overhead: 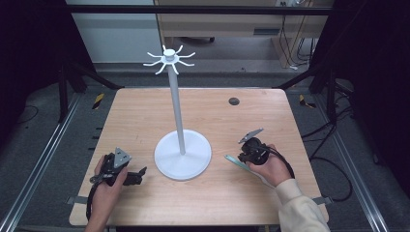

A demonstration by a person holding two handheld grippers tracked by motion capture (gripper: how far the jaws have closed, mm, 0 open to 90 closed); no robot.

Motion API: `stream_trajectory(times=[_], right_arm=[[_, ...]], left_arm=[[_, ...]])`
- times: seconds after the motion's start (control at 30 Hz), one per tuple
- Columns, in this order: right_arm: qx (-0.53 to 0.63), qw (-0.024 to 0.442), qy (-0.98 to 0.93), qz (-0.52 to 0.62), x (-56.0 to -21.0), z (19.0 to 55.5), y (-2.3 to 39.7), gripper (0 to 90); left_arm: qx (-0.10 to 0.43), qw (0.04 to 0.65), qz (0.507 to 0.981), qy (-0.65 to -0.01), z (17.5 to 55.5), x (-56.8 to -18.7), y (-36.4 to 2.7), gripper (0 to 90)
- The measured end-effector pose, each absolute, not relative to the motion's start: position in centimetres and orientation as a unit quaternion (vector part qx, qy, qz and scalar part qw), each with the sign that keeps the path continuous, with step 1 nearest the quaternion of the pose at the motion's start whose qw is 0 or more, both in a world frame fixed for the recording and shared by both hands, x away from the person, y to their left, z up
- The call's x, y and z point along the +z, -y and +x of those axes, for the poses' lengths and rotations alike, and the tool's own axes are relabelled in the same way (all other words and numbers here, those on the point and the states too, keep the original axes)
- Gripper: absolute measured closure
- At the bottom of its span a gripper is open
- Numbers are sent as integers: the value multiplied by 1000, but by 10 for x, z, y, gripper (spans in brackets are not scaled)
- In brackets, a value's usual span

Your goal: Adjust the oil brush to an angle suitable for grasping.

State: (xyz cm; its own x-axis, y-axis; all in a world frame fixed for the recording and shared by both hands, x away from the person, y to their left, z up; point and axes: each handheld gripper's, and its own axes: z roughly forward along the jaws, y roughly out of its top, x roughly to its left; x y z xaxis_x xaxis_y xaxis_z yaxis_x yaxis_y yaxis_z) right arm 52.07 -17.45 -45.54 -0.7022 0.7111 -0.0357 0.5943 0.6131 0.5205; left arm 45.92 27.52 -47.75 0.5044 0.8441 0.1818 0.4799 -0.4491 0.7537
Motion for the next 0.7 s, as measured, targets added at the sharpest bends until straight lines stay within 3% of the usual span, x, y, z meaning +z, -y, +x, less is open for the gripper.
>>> stream_trajectory(times=[0.27,0.7], right_arm=[[223,107,-903,352,-450,516,179,730],[198,88,-917,335,-446,516,180,684]], left_arm=[[279,323,806,-410,459,-478,-275,27],[278,323,806,-411,459,-478,-275,27]])
